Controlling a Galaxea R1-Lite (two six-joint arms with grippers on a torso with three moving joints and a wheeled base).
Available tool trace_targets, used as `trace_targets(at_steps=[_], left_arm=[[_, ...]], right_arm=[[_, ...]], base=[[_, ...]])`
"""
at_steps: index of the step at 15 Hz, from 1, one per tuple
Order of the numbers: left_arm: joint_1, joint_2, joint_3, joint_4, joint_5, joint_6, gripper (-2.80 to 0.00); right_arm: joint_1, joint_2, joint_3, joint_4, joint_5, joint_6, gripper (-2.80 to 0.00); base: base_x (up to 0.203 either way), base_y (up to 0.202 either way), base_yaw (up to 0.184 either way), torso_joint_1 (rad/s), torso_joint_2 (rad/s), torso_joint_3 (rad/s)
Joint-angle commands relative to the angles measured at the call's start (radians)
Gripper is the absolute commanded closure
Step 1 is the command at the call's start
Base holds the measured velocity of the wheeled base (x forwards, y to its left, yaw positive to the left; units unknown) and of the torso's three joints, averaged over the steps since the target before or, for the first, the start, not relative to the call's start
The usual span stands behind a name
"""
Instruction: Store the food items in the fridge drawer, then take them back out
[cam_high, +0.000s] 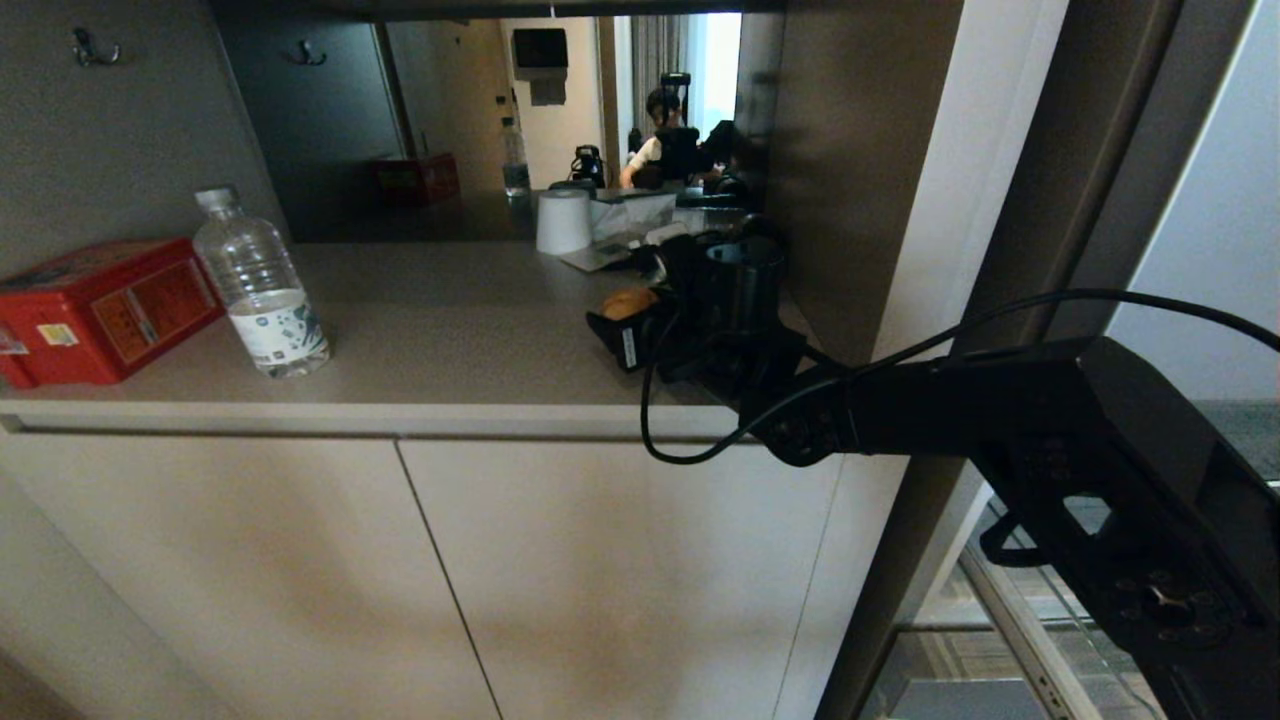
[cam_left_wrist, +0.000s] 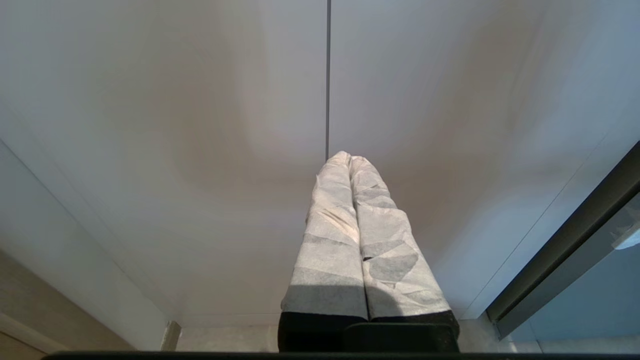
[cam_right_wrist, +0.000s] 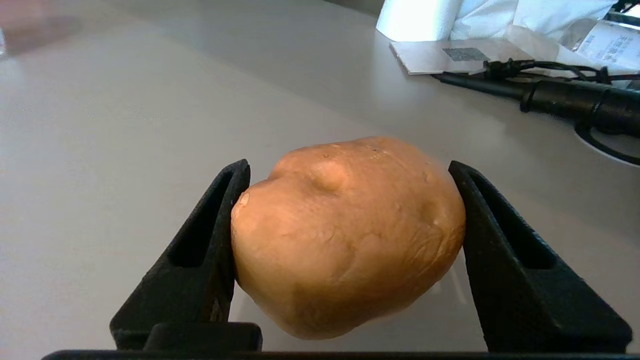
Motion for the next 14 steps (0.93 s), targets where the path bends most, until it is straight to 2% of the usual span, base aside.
trace_targets(at_steps=[1,5,10,12,14], left_arm=[[0.0,0.0,0.0,0.0,0.0,0.0,0.0],[0.0,0.0,0.0,0.001,0.0,-0.001,0.0],[0.0,0.0,0.0,0.001,0.0,-0.001,0.0],[0.0,0.0,0.0,0.001,0.0,0.001,0.0],[0.0,0.0,0.0,0.001,0.0,0.0,0.0]], right_arm=[[0.004,-0.067,0.047,0.001,-0.002,0.0,0.0],[0.03,-0.326,0.346,0.064,-0.015,0.036,0.0],[0.046,-0.759,0.917,0.118,-0.021,0.141,0.0],[0.029,-0.894,1.132,0.129,-0.049,0.187,0.0],[-0.04,-1.015,1.298,0.152,-0.087,0.223,0.0]], base=[[0.0,0.0,0.0,0.0,0.0,0.0],[0.0,0.0,0.0,0.0,0.0,0.0],[0.0,0.0,0.0,0.0,0.0,0.0],[0.0,0.0,0.0,0.0,0.0,0.0],[0.0,0.0,0.0,0.0,0.0,0.0]])
